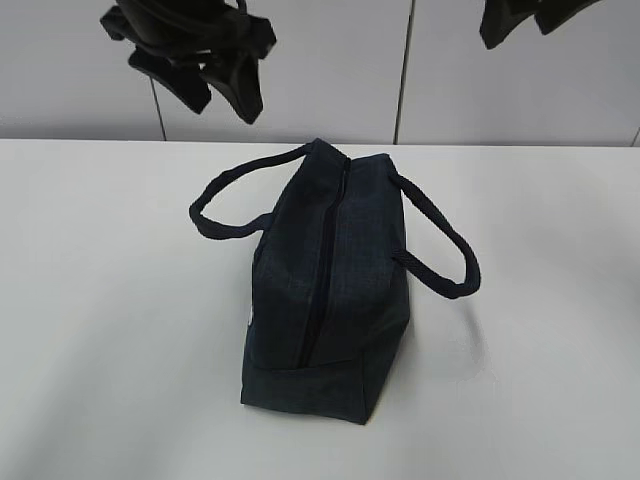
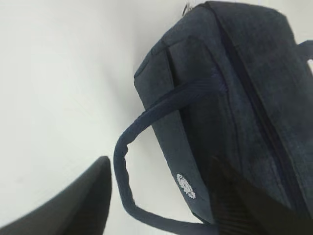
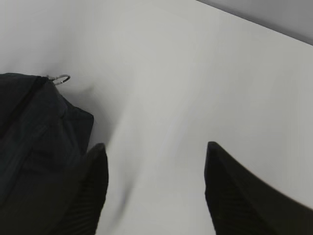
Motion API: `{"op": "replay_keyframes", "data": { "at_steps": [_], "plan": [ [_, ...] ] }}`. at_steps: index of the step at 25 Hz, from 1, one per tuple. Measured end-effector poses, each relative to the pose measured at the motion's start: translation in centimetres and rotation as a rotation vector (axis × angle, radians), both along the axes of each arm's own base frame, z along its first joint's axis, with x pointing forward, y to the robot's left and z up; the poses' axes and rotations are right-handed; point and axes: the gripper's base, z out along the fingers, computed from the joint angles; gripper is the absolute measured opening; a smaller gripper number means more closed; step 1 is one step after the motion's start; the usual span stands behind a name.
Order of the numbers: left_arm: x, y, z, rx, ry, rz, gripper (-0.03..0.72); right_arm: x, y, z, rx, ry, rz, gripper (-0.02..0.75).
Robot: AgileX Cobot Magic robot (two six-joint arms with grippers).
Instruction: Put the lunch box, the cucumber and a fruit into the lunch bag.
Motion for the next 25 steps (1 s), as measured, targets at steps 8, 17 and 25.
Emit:
{"op": "replay_keyframes", "data": {
  "at_steps": [8,17,25],
  "plan": [
    [-3.7,2.5,5.2,-0.028,-0.109,0.006,0.434,-6.8,-1.6,5.0,0.047,-0.101,0.005,0.468],
    [-11.5,7.1,8.0,-0.039,-0.155,0.008,0.391,-18.2,-4.4,7.1,0.092,-0.186,0.012,0.468],
    [-17.9,10.8,10.1,-0.089,-0.244,0.01,0.356,-27.8,-6.8,4.4,0.142,-0.234,0.002,0.468]
  ]
}}
